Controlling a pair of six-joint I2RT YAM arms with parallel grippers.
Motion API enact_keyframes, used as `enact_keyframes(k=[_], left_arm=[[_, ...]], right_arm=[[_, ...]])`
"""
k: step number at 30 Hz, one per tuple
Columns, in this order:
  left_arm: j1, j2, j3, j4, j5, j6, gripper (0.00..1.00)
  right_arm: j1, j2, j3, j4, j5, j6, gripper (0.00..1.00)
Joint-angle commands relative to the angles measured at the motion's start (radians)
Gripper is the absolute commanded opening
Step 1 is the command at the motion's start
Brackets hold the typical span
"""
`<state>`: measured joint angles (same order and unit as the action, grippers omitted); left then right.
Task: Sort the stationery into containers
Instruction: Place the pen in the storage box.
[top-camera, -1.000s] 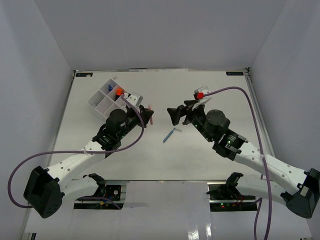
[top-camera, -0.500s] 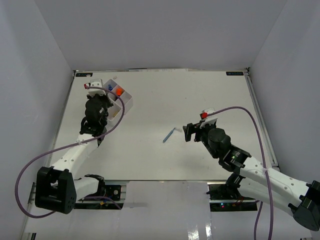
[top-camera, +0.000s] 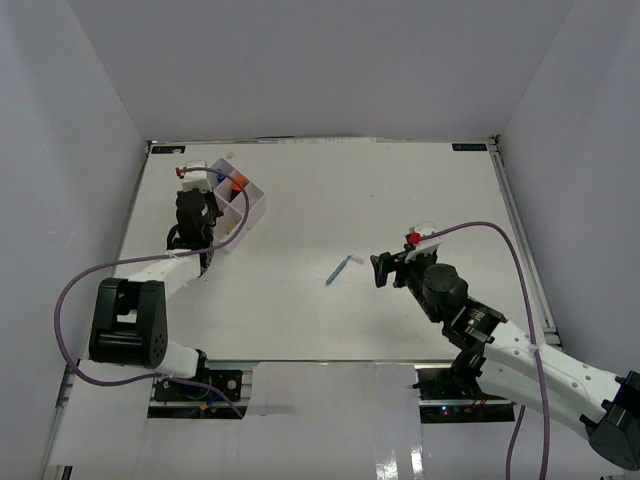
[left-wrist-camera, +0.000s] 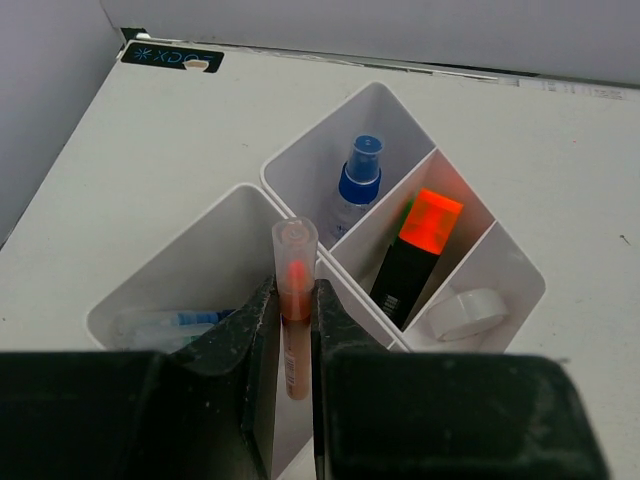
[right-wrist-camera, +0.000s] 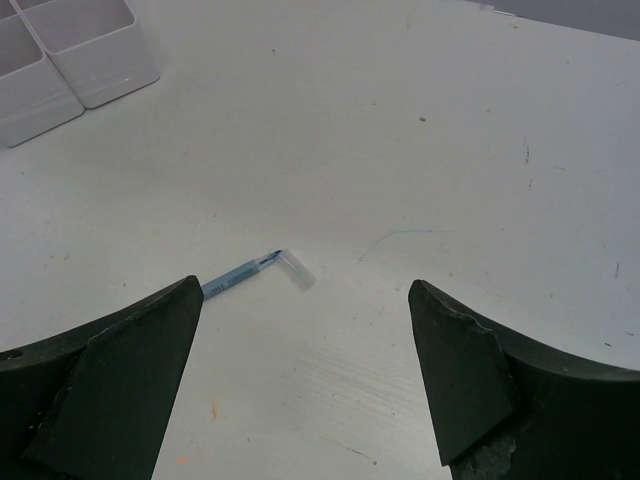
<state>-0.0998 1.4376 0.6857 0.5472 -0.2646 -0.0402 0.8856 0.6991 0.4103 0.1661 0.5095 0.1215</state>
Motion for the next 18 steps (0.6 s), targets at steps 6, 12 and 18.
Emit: enact_keyframes(k=[6, 12, 18], left_arm=[[0.012, 0.004, 0.020, -0.003, 0.016, 0.013, 0.41], [0.014, -0.017, 0.026, -0.052, 0.038, -0.009, 0.55], [0.014, -0.060, 0.046, -0.141, 0.044, -0.030, 0.66]], right_arm=[[-0.008, 0.008, -0.008, 0.070, -0.008, -0.014, 0.90], [-0.010, 0.007, -0.010, 0.070, -0.006, -0.014, 0.90], [-0.010, 0.000, -0.011, 0.066, 0.004, -0.016, 0.90]])
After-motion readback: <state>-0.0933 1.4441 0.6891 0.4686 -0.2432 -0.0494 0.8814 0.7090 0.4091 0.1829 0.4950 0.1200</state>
